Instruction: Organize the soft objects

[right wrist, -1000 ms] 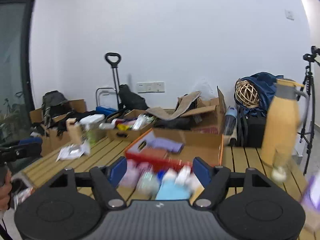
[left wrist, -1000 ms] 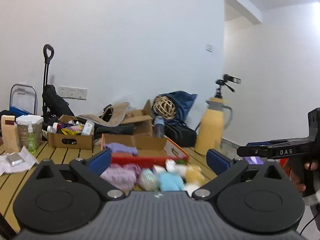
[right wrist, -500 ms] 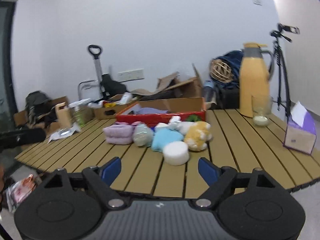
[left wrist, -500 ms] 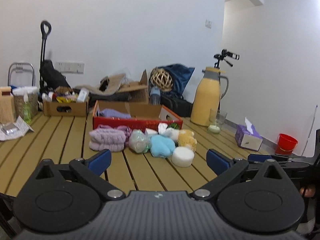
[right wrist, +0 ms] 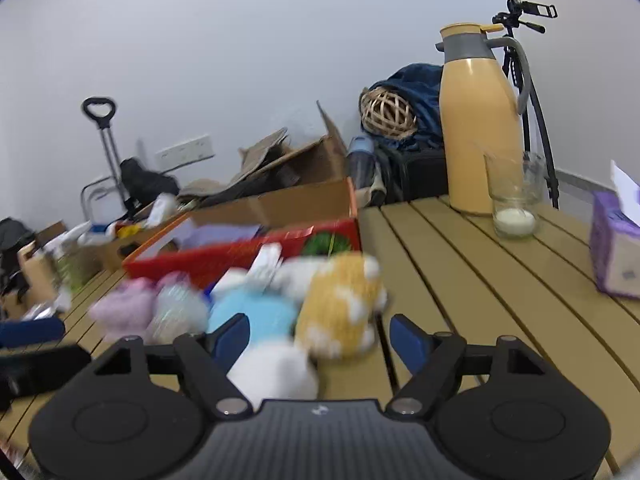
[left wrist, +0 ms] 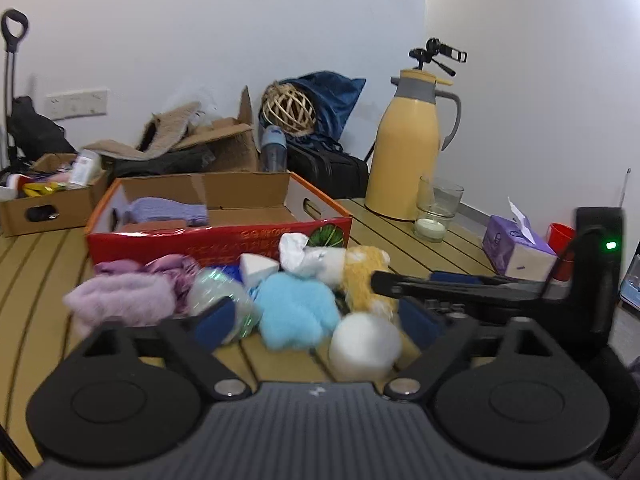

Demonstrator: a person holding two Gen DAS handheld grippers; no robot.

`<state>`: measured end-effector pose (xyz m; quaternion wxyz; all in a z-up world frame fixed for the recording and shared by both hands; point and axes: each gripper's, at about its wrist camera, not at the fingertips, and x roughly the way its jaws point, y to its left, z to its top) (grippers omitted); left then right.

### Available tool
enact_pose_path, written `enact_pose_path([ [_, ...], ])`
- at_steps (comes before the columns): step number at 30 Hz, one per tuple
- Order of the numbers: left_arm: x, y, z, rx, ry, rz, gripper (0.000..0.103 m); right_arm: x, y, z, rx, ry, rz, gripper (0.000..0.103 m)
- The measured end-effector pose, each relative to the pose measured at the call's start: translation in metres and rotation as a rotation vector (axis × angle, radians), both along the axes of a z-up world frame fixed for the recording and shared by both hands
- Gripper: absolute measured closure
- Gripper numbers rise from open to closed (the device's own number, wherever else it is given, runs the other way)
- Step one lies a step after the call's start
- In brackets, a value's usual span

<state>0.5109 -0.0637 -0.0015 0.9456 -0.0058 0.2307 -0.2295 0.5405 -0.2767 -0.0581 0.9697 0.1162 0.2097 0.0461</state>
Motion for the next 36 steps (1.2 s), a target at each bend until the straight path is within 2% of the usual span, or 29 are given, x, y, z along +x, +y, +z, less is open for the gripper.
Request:
enact_pose_path([
  [2,0.021,-0.009,-0.004,-0.003,0.022,-0.01,0.039,0.025,-0.004,-0.006,0.04,0.039,0.002,0.029],
  [3,0.03,-0.013,-0.006,-0.006,0.027,-0.011,0.042,0.034,-0.006,-0.011,0.061,0.062,0.005,0.034],
  [4,0.039,-0.019,-0.009,-0.006,0.029,-0.018,0.049,0.04,-0.009,-0.016,0.063,0.087,0.007,0.048],
  [5,0.049,-0.025,-0.011,-0.006,0.033,-0.028,0.053,0.043,-0.012,-0.02,0.066,0.101,0.013,0.053],
  [7,0.064,-0.037,-0.015,-0.01,0.038,-0.058,0.055,0.043,-0.02,-0.025,0.105,0.095,0.031,0.055],
  [8,0.071,-0.045,-0.017,-0.008,0.036,-0.079,0.057,0.042,-0.023,-0.024,0.102,0.087,0.032,0.062],
  [10,0.085,-0.059,-0.023,0.004,0.038,-0.11,0.057,0.038,-0.028,-0.022,0.046,0.069,0.002,0.063],
  [15,0.121,-0.09,-0.034,-0.003,0.126,-0.17,0.057,0.026,-0.055,-0.022,-0.016,0.039,-0.102,0.064],
  [17,0.136,-0.1,-0.039,-0.017,0.167,-0.211,0.055,0.023,-0.063,-0.026,-0.005,0.048,-0.079,0.064],
  [18,0.145,-0.104,-0.042,-0.022,0.2,-0.204,0.054,0.022,-0.065,-0.026,0.013,0.046,-0.069,0.064],
  [20,0.16,-0.109,-0.049,-0.046,0.25,-0.173,0.043,0.021,-0.068,-0.027,0.023,0.042,-0.062,0.063],
  [21,0.166,-0.11,-0.052,-0.057,0.267,-0.16,0.042,0.022,-0.069,-0.027,0.025,0.042,-0.061,0.063],
  [24,0.174,-0.11,-0.057,-0.098,0.299,-0.189,0.043,0.024,-0.068,-0.028,0.023,0.046,-0.061,0.059],
  [26,0.178,-0.108,-0.059,-0.127,0.322,-0.199,0.049,0.022,-0.069,-0.028,0.01,0.056,-0.056,0.057],
  [32,0.178,-0.106,-0.059,-0.15,0.319,-0.214,0.052,0.025,-0.062,-0.029,-0.032,0.075,-0.062,0.058],
  [36,0.171,-0.098,-0.052,-0.18,0.3,-0.197,0.052,0.02,-0.06,-0.024,-0.032,0.063,-0.037,0.064],
])
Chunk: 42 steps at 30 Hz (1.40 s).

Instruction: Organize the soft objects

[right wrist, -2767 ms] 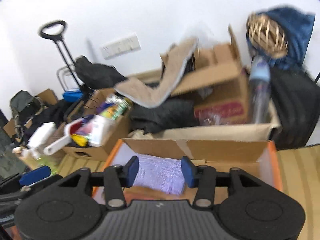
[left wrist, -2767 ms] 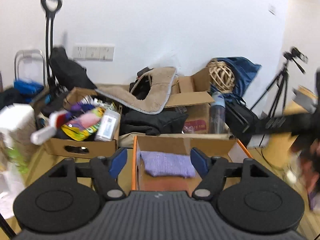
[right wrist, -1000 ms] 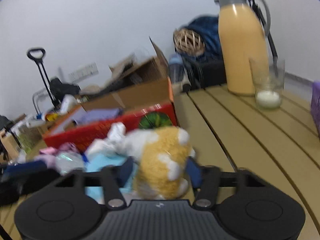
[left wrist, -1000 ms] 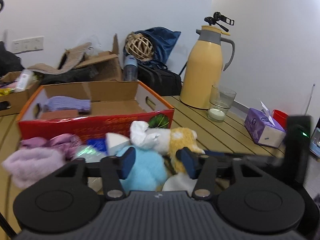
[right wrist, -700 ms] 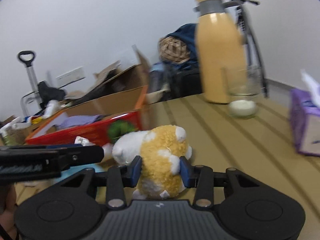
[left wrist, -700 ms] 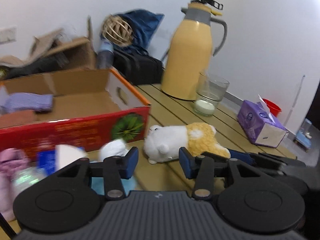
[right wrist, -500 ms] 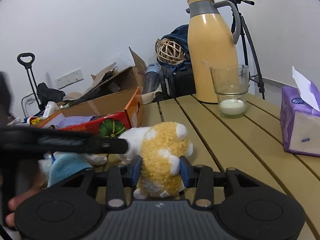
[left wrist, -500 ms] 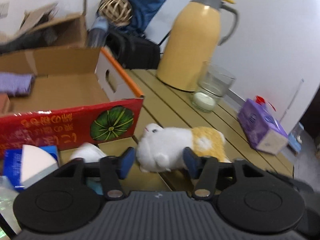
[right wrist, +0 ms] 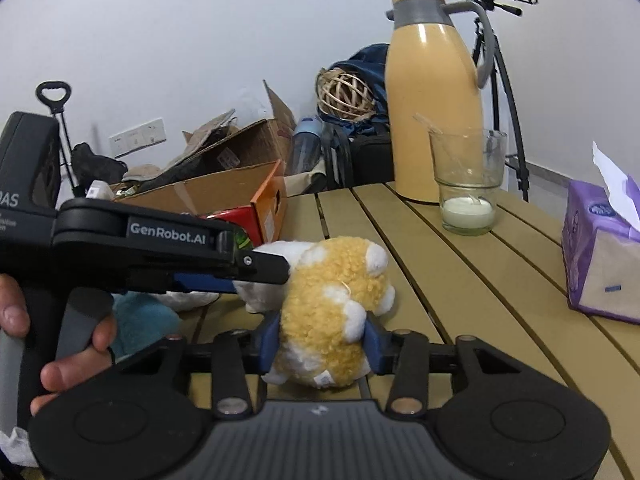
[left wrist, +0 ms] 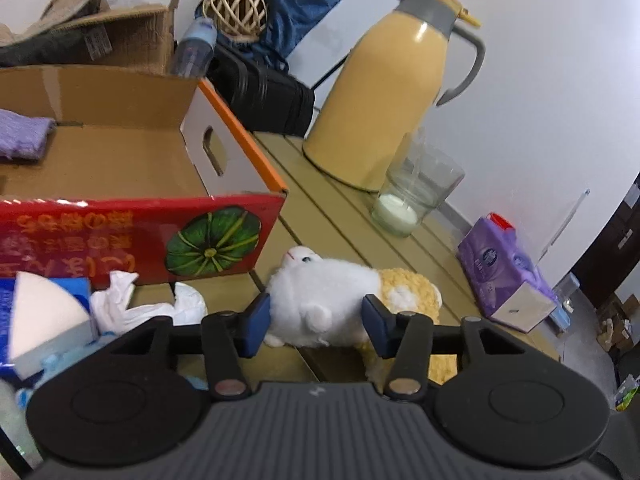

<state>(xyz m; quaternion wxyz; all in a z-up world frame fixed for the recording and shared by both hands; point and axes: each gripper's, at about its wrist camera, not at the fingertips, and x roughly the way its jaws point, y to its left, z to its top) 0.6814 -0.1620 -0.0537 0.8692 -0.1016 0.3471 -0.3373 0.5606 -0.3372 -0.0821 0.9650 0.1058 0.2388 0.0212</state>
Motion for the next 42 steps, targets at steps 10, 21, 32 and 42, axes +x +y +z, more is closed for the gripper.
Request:
enact_pose_path([
  [10,-0.126,0.079,0.097,-0.11,-0.244,0.088,0.053,-0.084,0.021,0.088,0.098,-0.185,0.18,0.065],
  [21,-0.12,0.117,0.116,-0.1,-0.251,0.147,0.052,-0.077,0.062,0.123,0.064,-0.173,0.297,0.065],
  [32,0.068,0.109,0.128,-0.021,-0.183,0.206,0.045,0.142,0.052,0.156,0.137,-0.038,0.372,0.065],
  [42,0.208,0.087,0.036,0.076,0.099,0.218,0.054,0.298,0.062,0.079,0.047,0.175,0.305,0.065],
])
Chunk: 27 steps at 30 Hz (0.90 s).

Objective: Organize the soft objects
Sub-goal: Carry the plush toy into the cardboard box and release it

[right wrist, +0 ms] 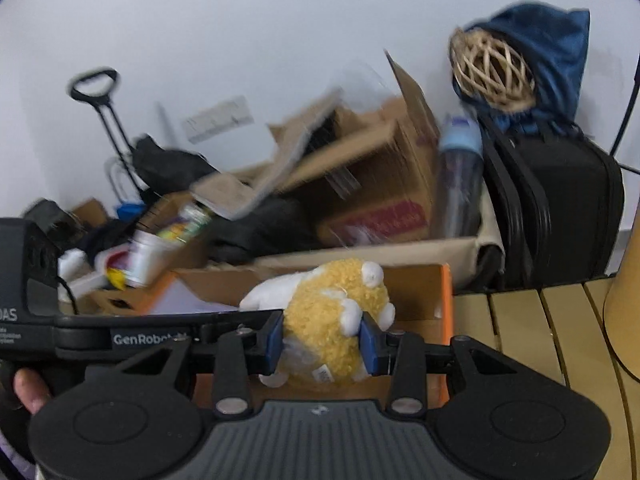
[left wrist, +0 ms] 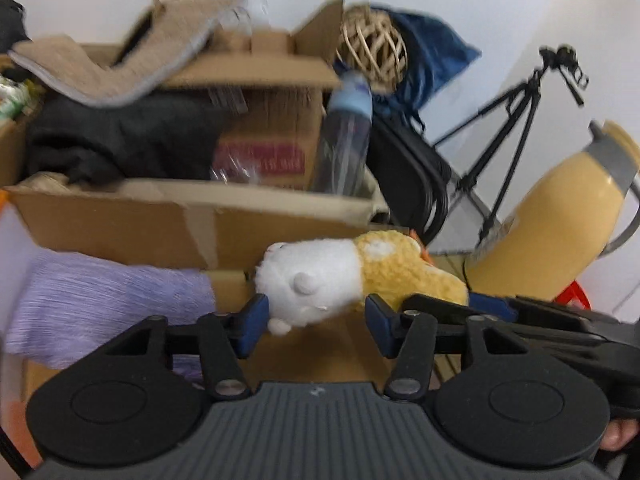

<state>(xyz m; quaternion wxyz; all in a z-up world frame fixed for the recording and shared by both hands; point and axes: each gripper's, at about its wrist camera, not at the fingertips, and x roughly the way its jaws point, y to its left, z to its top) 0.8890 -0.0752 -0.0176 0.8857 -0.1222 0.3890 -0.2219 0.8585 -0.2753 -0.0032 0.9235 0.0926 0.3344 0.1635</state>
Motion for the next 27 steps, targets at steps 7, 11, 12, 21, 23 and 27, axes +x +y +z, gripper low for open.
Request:
enact_pose_path([
  [7,-0.014,0.0,0.021,0.024,-0.063,-0.017,0.05,-0.003,0.025,-0.018,-0.273,0.001,-0.065,0.056],
  [11,-0.047,0.011,0.063,0.061,-0.13,-0.015,0.049,-0.024,0.026,0.013,-0.27,-0.051,-0.061,0.056],
  [12,-0.058,0.018,0.077,0.054,-0.144,-0.013,0.048,-0.031,0.024,0.025,-0.265,-0.069,-0.061,0.056],
  [21,-0.204,0.062,0.186,0.051,-0.336,0.02,0.031,-0.159,0.002,0.144,-0.271,-0.289,-0.071,0.033],
  [23,-0.251,0.07,0.195,0.048,-0.39,0.027,0.025,-0.2,-0.002,0.158,-0.282,-0.332,-0.064,0.03],
  [27,-0.337,0.08,0.205,0.078,-0.49,0.038,0.021,-0.282,-0.005,0.167,-0.261,-0.387,-0.032,0.029],
])
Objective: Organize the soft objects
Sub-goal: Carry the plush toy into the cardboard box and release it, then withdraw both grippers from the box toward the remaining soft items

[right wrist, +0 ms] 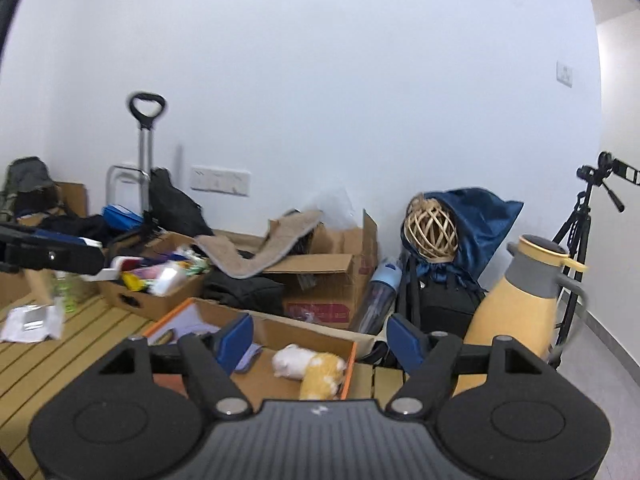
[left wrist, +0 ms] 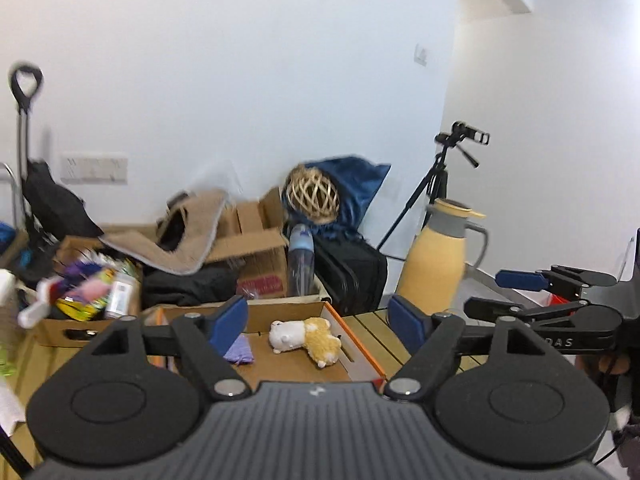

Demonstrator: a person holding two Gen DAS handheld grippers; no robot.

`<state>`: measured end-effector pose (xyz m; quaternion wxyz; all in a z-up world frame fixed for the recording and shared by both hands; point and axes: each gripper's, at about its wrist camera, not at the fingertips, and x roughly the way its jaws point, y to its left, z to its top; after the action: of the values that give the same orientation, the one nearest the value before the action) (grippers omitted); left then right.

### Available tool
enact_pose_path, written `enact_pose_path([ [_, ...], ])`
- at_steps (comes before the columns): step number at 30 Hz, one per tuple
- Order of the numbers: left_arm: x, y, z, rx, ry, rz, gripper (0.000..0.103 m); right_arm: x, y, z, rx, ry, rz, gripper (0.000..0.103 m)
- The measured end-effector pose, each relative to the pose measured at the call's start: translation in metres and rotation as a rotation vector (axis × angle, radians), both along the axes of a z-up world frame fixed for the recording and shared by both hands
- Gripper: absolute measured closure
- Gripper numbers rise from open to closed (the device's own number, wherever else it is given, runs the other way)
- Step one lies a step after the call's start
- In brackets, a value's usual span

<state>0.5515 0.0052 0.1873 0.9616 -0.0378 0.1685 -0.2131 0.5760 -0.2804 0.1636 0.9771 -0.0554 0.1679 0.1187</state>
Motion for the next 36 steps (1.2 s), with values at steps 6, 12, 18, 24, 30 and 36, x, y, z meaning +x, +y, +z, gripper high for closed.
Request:
enact_pose_path([
  [6,-0.127,0.017,-0.029,0.058,-0.169,0.02,0.01,-0.123,0.003,-0.023,0.069,-0.082,0.06,0.023],
  [12,-0.246,0.027,-0.084,0.068,-0.266,0.081,0.002,-0.236,0.007,-0.069,0.134,-0.115,0.054,0.018],
  [18,-0.311,0.031,-0.119,0.092,-0.232,0.13,0.0,-0.289,0.014,-0.101,0.094,-0.053,0.083,0.016],
  [24,-0.288,0.034,-0.128,0.067,-0.185,0.144,0.0,-0.285,0.025,-0.11,0.094,-0.026,0.076,0.016],
  [30,-0.243,0.029,-0.158,0.059,-0.06,0.151,0.0,-0.254,0.039,-0.147,0.102,0.053,0.079,0.016],
  [36,-0.181,0.02,-0.184,0.079,0.041,0.164,0.0,-0.203,0.038,-0.19,0.131,0.145,-0.001,0.017],
])
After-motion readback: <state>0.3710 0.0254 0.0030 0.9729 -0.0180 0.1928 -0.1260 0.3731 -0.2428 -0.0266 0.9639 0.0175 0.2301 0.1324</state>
